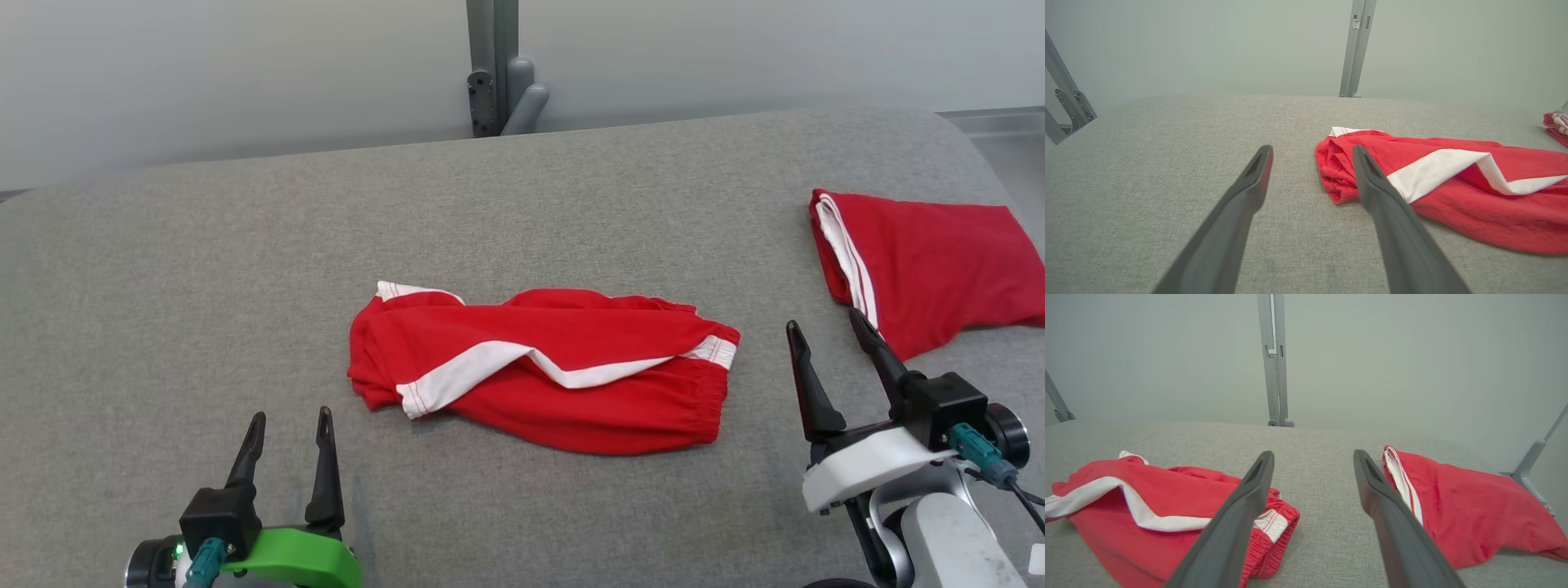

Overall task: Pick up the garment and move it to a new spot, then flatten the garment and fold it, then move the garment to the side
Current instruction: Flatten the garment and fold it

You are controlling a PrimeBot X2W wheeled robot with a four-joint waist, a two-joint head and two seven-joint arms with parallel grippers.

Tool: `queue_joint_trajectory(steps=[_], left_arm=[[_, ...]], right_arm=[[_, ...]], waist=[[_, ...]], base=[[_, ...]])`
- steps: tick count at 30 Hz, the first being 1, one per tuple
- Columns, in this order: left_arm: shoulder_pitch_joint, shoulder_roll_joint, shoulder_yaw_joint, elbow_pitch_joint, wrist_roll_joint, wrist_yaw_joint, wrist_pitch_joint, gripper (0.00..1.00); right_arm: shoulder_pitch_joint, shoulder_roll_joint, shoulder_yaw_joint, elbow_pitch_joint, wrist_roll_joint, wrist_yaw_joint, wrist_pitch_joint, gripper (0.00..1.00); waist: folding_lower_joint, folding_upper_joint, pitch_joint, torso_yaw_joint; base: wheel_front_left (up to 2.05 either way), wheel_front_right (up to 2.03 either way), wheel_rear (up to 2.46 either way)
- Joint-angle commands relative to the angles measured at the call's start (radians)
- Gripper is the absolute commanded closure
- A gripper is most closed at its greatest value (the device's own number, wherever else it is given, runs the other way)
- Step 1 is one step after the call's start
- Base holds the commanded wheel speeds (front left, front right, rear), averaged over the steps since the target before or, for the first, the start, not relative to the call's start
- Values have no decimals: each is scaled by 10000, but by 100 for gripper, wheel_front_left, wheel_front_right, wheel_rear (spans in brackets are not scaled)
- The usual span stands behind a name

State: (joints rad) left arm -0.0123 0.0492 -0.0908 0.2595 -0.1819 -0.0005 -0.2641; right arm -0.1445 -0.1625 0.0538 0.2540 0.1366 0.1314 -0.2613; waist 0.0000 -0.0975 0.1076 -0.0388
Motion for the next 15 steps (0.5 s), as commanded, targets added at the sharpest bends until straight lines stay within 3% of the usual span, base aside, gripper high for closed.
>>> queue_joint_trajectory(steps=[1,15], left_arm=[[111,29,96,-82,121,-16,7,0],[494,29,169,-118,346,11,7,0]], right_arm=[[277,143,-69,-173,-81,-18,-17,0],[1027,686,-108,-421,-165,-18,-17,0]], waist=[[0,1,-147,-287],[0,1,-377,-597]], base=[[0,0,0],[0,0,0]])
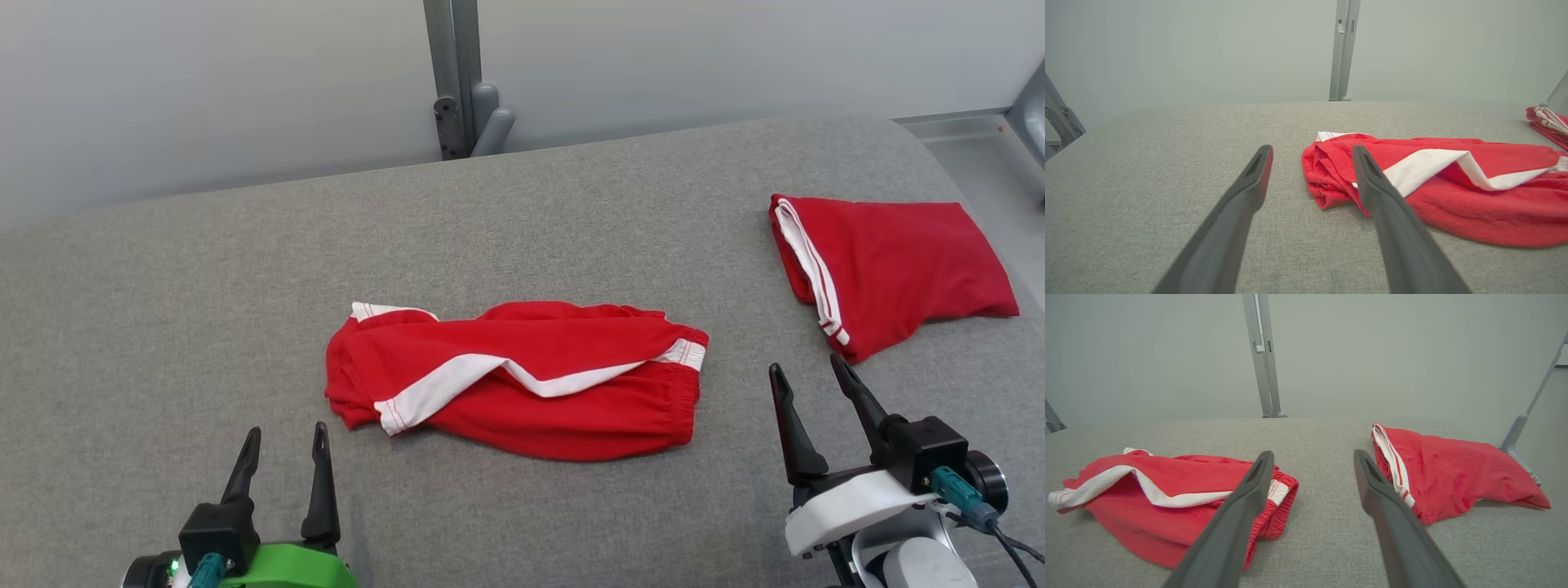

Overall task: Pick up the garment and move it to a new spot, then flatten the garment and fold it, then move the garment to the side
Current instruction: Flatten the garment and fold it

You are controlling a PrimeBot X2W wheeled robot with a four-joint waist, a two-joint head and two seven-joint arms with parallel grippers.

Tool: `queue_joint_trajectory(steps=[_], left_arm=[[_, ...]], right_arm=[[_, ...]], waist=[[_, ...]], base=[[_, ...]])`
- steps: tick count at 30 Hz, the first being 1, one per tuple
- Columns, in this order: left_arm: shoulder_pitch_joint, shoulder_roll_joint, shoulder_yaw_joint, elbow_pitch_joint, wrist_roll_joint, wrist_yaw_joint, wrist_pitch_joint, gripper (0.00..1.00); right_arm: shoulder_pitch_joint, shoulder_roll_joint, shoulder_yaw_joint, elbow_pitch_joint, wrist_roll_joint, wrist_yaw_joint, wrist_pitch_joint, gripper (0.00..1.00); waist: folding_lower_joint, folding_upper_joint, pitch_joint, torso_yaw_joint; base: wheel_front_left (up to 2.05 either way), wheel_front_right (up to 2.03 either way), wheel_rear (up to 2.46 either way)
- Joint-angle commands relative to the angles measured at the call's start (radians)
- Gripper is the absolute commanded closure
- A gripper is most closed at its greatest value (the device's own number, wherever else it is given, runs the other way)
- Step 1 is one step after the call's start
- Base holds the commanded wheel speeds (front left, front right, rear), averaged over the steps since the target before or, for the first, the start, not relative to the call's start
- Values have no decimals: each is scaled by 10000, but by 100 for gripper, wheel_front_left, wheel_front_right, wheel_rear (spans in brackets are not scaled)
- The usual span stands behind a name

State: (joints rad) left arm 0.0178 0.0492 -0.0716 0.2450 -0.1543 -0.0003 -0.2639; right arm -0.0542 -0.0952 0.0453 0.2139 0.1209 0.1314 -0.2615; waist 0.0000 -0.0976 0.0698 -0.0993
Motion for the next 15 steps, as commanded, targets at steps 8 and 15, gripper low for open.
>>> queue_joint_trajectory(steps=[8,15], left_arm=[[298,29,108,182,197,235,7,0],[326,29,220,283,243,272,7,0]], right_arm=[[107,114,37,73,63,-18,-17,0],[150,198,87,101,46,-18,-15,0]], waist=[[0,1,-21,194],[0,1,28,386]], base=[[0,0,0],[0,0,0]])
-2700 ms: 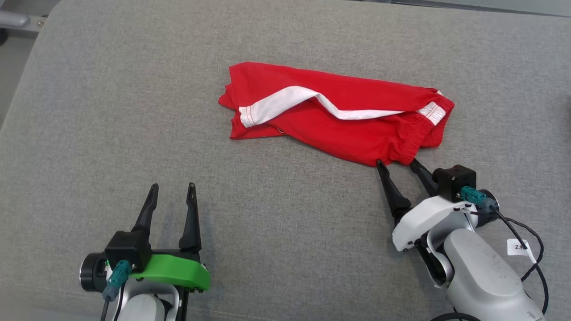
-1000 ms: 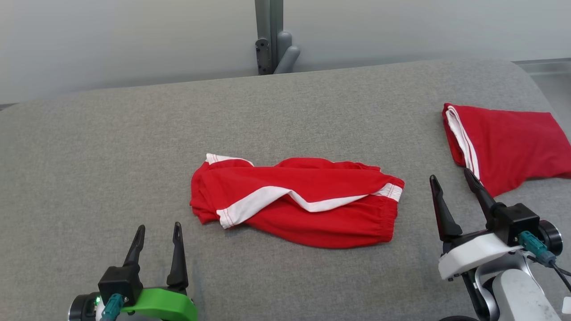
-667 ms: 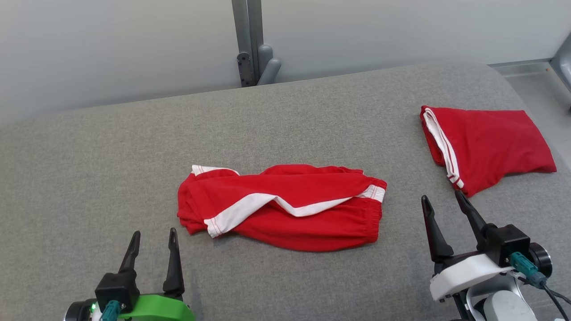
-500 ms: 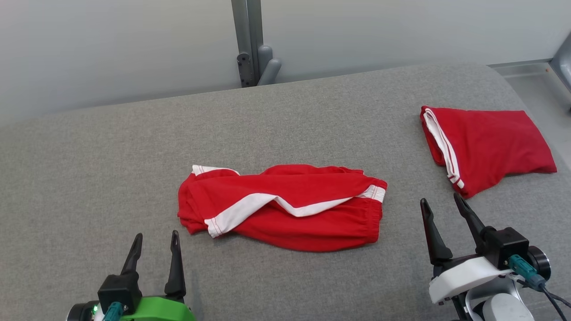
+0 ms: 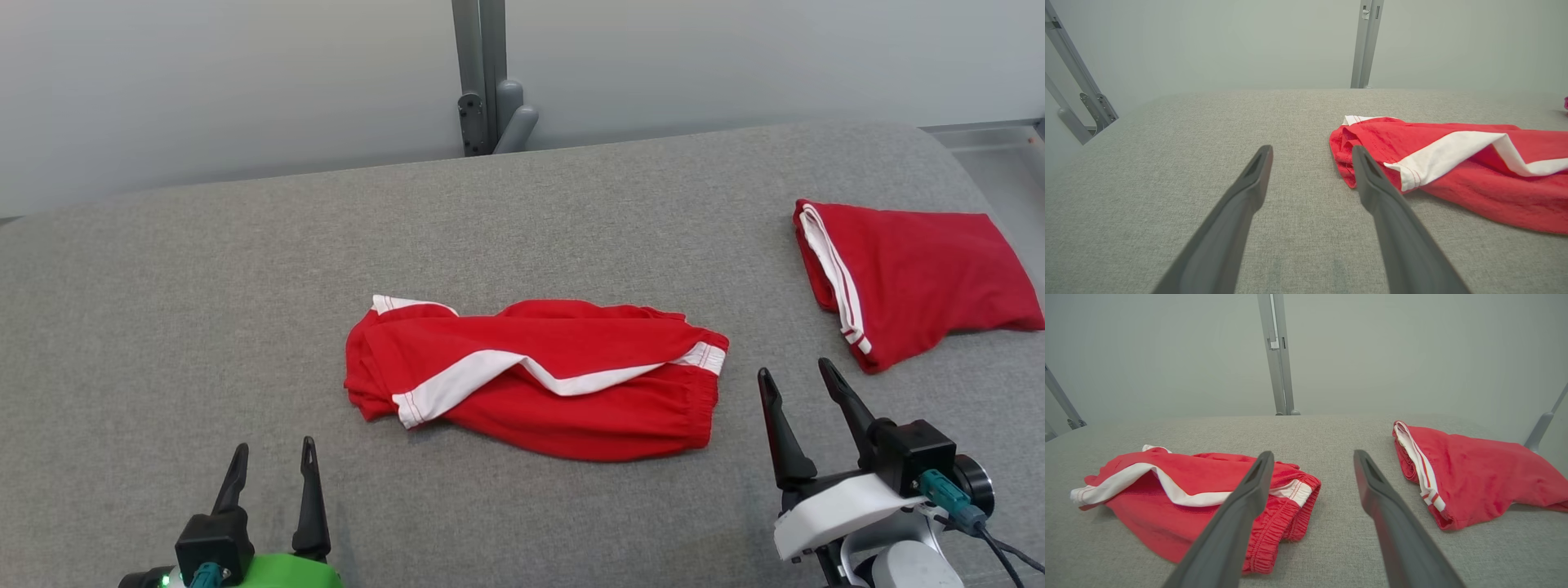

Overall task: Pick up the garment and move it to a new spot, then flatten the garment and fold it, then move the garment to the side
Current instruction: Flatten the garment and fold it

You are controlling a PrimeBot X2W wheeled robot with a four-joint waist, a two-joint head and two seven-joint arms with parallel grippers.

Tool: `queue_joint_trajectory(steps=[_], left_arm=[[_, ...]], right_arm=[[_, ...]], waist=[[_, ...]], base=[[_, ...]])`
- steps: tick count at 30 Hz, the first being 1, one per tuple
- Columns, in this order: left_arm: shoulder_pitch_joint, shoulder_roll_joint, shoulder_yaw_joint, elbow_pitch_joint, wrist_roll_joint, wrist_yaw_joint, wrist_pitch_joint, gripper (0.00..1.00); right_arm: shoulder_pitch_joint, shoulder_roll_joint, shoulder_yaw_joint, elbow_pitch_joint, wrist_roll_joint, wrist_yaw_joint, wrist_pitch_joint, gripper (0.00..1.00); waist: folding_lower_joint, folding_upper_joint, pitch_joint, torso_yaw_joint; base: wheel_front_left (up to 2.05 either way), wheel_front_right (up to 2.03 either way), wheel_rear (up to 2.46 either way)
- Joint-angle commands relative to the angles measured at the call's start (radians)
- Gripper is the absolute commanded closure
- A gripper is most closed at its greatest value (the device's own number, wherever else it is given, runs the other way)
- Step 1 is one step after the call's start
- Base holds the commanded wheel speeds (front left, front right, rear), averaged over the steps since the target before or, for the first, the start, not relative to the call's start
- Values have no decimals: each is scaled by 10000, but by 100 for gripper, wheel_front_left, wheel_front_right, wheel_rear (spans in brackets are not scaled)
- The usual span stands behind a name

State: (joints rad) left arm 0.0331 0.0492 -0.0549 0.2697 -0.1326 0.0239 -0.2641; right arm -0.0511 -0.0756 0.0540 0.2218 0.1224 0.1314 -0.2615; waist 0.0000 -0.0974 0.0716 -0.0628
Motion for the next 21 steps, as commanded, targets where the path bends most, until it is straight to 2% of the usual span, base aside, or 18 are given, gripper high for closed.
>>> queue_joint_trajectory(steps=[1,7,15,21], left_arm=[[169,30,64,43,40,26,7,0],[153,29,58,24,-22,-45,7,0],[-265,30,-338,337,-1079,-800,7,0],[-1095,29,-841,786,-2375,-1263,9,0]], right_arm=[[132,12,0,26,20,-18,-15,0],[109,13,22,104,59,-18,-17,0],[-78,-9,122,254,190,-18,-17,0],[-559,-68,296,166,284,-18,-15,0]], waist=[[0,-1,12,37],[0,-1,16,54],[0,-1,505,-16],[0,-1,1484,-76]], base=[[0,0,0],[0,0,0],[0,0,0],[0,0,0]])
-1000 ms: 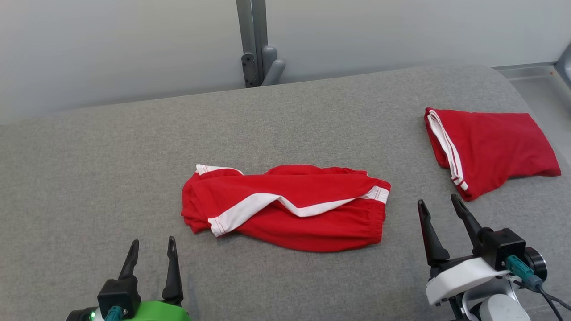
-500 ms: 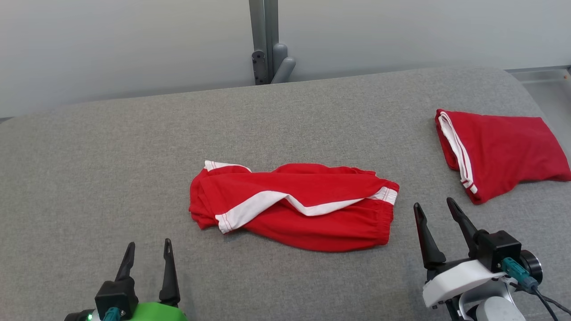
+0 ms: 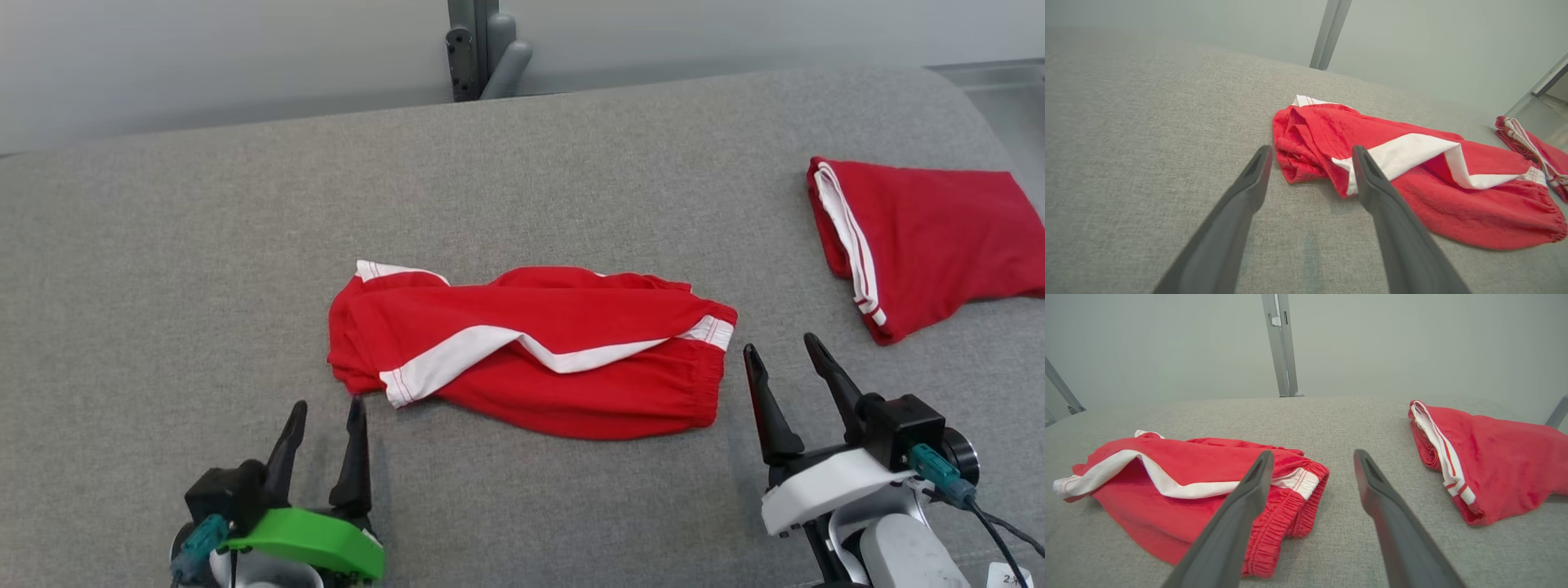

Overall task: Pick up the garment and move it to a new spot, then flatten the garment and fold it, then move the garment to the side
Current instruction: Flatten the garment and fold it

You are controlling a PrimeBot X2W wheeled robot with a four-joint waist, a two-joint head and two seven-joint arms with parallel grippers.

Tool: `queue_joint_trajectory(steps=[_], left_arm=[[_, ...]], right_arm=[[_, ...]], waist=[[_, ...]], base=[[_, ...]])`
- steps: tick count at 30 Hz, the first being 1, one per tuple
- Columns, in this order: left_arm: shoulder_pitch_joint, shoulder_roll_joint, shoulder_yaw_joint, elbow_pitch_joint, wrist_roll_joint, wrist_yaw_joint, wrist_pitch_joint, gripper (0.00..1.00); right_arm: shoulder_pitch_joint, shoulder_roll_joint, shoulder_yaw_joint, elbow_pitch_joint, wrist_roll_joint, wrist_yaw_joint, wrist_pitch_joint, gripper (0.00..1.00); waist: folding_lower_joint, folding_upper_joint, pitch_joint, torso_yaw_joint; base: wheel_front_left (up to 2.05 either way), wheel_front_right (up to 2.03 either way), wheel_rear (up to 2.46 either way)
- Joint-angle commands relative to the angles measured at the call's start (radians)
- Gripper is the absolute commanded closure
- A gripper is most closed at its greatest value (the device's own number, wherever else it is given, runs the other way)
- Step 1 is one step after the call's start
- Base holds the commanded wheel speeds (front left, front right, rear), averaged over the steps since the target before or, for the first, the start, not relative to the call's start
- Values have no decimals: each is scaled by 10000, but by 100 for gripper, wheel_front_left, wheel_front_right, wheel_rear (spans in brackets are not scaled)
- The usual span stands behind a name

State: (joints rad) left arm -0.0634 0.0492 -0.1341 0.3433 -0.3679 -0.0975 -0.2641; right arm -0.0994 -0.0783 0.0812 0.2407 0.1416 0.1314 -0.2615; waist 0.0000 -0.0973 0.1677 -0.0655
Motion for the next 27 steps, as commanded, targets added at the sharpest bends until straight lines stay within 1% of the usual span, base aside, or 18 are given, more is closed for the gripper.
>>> queue_joint_trajectory(steps=[1,5,7,12,15,20,21,22,23,25,27], left_arm=[[-267,30,-146,78,-328,-121,9,0],[-684,32,-492,385,-1092,-300,9,0],[-800,30,-723,457,-1243,-328,7,0],[-942,29,-1642,365,-2120,-340,9,0],[-1027,40,-1776,456,-2162,-342,9,0],[-1104,38,-1607,310,-1992,-344,9,0],[-1097,35,-1586,277,-1934,-345,7,38],[-1085,35,-1570,246,-1893,-345,9,61],[-1057,35,-1579,265,-1855,-345,9,100],[-1045,37,-1517,311,-1702,-345,9,100],[-1089,53,-1176,287,-1458,-344,7,100]], right_arm=[[-171,-52,55,-33,93,-18,-15,0],[-460,-56,159,-11,131,-18,-17,0],[-520,-51,192,5,138,-18,-17,0],[-656,-68,252,65,150,-18,-17,0],[-696,-88,270,82,170,-18,-17,0],[-729,-91,281,66,168,-18,-17,0],[-728,-82,272,68,158,-18,-17,0],[-726,-73,259,68,152,-18,-17,0],[-722,-65,252,66,149,-18,-15,0],[-708,-49,224,59,145,-18,-15,0],[-688,-45,201,103,190,-18,-15,0]], waist=[[0,-1,657,-60],[0,-1,1028,-125],[0,-1,1114,-150],[0,-1,1215,-226],[0,-1,1256,-289],[0,-1,1315,-388],[0,-1,1320,-403],[0,-1,1322,-416],[0,-1,1322,-427],[0,-1,1329,-429],[0,-1,1336,-394]], base=[[0,0,0],[0,0,0],[0,0,0],[0,0,0],[0,0,0],[0,0,0],[0,0,0],[0,0,0],[0,0,0],[0,0,0],[0,0,0]])
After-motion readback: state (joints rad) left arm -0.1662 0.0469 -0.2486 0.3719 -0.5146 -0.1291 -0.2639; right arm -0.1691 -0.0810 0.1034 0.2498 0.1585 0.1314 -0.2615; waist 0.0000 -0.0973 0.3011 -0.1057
